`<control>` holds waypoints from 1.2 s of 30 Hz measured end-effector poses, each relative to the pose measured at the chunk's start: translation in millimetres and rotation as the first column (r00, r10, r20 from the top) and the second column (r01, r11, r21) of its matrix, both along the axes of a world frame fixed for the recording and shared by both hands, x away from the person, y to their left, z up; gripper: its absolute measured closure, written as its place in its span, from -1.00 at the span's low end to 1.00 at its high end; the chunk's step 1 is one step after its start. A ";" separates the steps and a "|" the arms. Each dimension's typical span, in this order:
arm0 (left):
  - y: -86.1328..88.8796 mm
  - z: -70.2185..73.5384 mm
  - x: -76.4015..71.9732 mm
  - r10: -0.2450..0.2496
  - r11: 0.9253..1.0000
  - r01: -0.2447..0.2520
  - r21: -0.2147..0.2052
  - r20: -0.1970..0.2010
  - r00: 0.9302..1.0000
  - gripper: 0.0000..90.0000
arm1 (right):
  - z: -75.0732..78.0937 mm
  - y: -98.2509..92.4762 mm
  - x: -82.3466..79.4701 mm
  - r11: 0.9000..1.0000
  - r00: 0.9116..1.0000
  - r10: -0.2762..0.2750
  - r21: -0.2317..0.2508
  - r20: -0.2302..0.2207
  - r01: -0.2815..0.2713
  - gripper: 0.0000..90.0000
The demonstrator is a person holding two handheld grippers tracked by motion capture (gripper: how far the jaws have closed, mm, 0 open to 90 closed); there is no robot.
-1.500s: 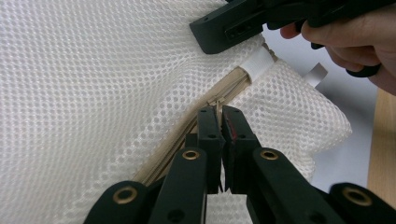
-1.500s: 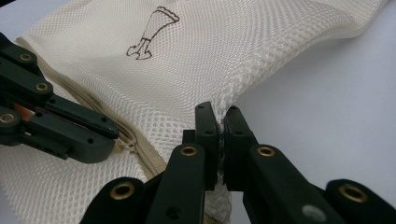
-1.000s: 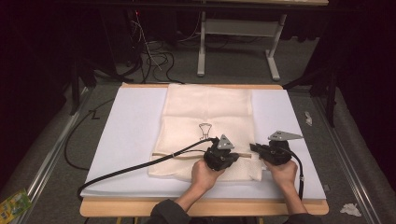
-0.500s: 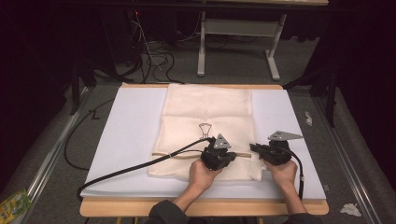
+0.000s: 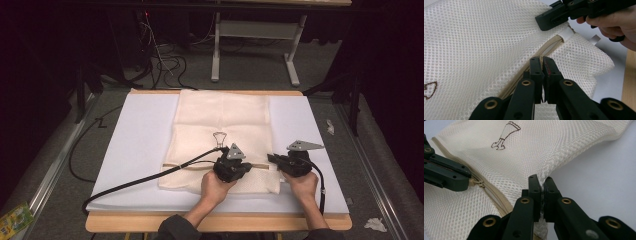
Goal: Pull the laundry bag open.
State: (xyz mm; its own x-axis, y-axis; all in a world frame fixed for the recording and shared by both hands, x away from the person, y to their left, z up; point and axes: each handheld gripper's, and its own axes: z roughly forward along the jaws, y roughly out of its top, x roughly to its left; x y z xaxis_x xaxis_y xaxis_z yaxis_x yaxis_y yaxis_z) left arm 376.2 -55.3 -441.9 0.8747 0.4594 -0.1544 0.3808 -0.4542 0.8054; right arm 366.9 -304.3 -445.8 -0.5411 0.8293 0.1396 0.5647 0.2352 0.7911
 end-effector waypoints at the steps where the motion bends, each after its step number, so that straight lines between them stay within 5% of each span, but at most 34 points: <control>1: 0.0 0.0 0.0 0.000 1.000 0.000 0.000 0.000 1.000 0.93 | 0.0 0.0 0.0 1.000 1.000 0.000 0.000 0.000 0.000 0.96; 36: 20.0 2.5 -0.3 0.022 1.000 -0.021 -0.013 0.004 1.000 0.94 | -2.5 -0.2 1.3 1.000 1.000 -0.001 -0.012 -0.006 0.001 0.96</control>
State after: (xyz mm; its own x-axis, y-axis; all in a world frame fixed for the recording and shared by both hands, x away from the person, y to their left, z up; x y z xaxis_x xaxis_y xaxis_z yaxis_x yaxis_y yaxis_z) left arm 375.9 -35.3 -439.4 0.8653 0.4761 -0.1569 0.3871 -0.4357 0.8126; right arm 368.1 -304.4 -448.3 -0.5398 0.8312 0.1328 0.5693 0.2443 0.7850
